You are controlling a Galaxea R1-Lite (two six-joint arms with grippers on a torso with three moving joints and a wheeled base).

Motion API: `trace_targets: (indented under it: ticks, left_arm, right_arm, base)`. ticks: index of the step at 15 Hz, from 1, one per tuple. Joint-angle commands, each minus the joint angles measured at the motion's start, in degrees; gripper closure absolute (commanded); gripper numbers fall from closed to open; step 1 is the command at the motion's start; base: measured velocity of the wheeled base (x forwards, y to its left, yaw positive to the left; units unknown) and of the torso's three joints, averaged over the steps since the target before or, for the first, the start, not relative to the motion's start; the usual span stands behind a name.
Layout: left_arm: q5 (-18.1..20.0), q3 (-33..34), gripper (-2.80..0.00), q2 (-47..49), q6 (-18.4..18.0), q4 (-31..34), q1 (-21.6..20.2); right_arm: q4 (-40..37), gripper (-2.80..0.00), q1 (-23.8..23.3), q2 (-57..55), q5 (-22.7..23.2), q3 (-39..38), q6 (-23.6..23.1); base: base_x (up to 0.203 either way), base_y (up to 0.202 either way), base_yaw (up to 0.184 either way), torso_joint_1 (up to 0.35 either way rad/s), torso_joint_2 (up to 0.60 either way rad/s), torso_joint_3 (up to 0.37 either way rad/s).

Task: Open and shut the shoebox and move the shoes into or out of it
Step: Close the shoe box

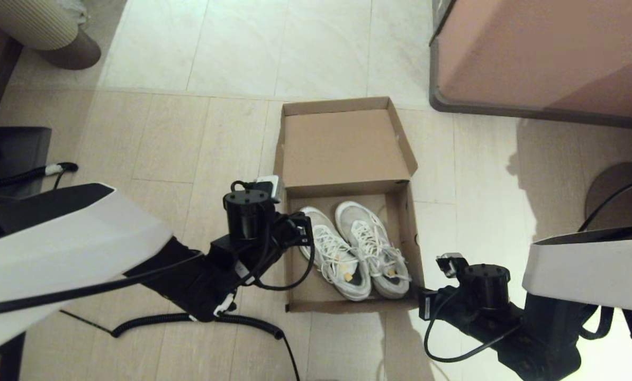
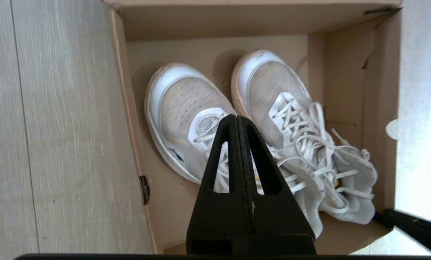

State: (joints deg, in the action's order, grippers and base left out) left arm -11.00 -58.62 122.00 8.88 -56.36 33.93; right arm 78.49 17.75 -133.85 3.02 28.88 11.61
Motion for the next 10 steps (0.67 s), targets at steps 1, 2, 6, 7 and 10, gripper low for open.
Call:
trace_targets:
  ticks: [1, 2, 6, 7, 10]
  left_arm:
    - [-0.08, 0.18, 0.0, -0.71, 0.09, -0.33, 0.0]
    - [-0.08, 0.37, 0.0, -0.71, 0.09, -0.33, 0.0]
    - [-0.08, 0.84, 0.0, -1.23, 0.09, -0.27, 0.0]
    - [-0.08, 1.06, 0.0, -1.41, 0.09, -0.25, 0.0]
    - [-0.08, 1.58, 0.0, -1.59, 0.09, -0.33, 0.0]
  right_arm:
    - [0.52, 0.0, 0.09, -1.77, -0.03, -0.48, -0.07]
    - [0.52, 0.0, 0.09, -1.76, -0.05, -1.07, -0.62]
    - [0.59, 0.0, 0.04, -1.52, -0.05, -6.68, -1.95]
    - [0.6, 0.0, 0.06, -1.4, -0.04, -8.33, -2.06]
    - [0.69, 0.0, 0.0, -0.14, 0.01, -11.9, -3.2]
  base:
    - [0.0, 0.0, 0.0, 0.0, 0.0, 0.0]
    - [0.0, 0.0, 0.0, 0.0, 0.0, 0.0]
    - [0.0, 0.0, 0.0, 0.0, 0.0, 0.0]
    - [0.0, 0.0, 0.0, 0.0, 0.0, 0.0]
    - [0.0, 0.0, 0.0, 0.0, 0.0, 0.0]
